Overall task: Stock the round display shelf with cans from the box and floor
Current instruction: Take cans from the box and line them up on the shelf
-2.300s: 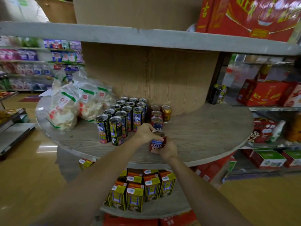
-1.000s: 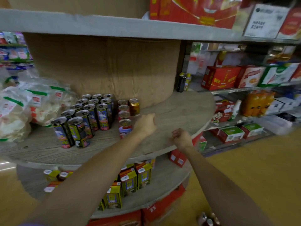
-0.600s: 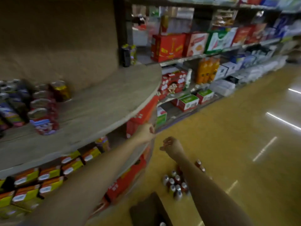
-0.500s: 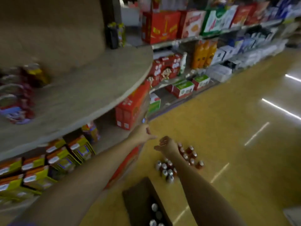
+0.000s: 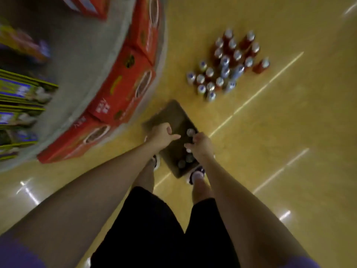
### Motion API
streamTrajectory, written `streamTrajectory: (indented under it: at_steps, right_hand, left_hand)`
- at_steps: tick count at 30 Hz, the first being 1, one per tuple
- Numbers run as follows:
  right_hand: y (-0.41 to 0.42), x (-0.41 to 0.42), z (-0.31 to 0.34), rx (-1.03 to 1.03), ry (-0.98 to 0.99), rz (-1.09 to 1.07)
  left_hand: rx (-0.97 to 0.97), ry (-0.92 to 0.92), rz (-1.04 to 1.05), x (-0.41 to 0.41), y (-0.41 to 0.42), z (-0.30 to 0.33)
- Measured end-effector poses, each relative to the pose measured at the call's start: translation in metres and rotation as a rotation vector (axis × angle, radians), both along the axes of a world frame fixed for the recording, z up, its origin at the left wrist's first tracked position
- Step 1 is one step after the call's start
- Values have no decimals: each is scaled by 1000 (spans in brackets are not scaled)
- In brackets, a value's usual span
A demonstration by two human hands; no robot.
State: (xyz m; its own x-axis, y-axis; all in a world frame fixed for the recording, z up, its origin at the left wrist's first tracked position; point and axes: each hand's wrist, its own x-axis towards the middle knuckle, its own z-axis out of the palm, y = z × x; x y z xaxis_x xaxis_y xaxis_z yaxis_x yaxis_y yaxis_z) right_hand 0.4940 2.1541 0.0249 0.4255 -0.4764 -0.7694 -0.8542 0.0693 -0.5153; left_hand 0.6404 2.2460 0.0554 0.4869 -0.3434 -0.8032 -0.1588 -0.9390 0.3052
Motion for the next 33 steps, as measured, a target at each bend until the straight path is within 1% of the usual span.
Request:
streamTrajectory:
  at_steps: [6,10,14,18,20,24,26,30,33]
  right_hand:
    - [39,-11,-131,57,157,-39]
    - [63,-21,-212,23,269,-73]
    - [85,-25,-277,9,323,-107]
    - [84,-21,-333,-17,356,-182]
    - [82,-17,-358,-41,382,-113]
    - [88,-8,-403,-20,472,44]
    - [96,-5,-418,-62,508,121]
    - [101,1,-435,-197,552,250]
    - [88,0,-435,-206,566,372]
  left_hand:
    - [70,87,25,-14,32,-130]
    - [98,128,-38,-26,44,-217]
    - [113,133,-74,-32,58,-286]
    - [141,179,-114,-35,63,-343]
    - [136,193,-157,-37,63,-368]
    - [140,191,-214,-41,65,-412]
    - [160,203,-220,-42,67,-428]
    - [191,225,-258,-39,69,-444]
    - [177,231,-300,-33,68,-441]
